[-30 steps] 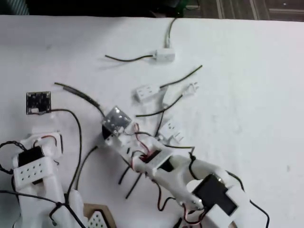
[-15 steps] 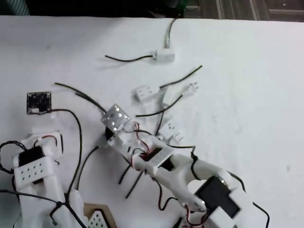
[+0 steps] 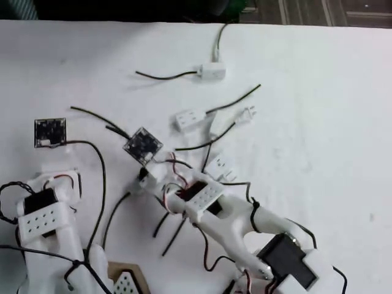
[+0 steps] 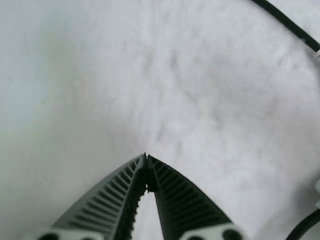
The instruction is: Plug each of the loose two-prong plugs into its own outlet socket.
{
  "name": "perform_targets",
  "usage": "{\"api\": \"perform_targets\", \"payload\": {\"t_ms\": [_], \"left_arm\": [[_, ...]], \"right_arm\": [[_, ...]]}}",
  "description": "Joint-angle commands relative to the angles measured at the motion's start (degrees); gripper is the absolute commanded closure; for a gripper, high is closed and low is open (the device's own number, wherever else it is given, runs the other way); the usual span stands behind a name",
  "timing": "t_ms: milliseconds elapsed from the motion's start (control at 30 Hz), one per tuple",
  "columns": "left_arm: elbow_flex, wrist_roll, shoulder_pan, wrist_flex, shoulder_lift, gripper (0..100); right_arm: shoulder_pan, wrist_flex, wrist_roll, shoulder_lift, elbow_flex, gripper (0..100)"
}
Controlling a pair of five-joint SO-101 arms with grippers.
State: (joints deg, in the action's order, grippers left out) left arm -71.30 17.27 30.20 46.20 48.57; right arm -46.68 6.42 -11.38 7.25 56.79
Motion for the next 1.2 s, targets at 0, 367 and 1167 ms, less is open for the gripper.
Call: {"api": "perform_targets", "payload": {"t_ms": [0,367,1167], "left_arm": [[2.5,-0.3,-0.6,-0.4,1.0,97],[2.5,-0.3,-0.6,-0.4,1.0,97],[2.5,-0.3,-0.6,-0.4,1.0,97]], "right_arm": [[0.8,2.1,0.2,3.6,-0.7,85.1],[0.7,4.4,5.5,10.6,-0.9,83.4],[0.7,7.4,5.3,-2.4,-4.4,98.2]]}}
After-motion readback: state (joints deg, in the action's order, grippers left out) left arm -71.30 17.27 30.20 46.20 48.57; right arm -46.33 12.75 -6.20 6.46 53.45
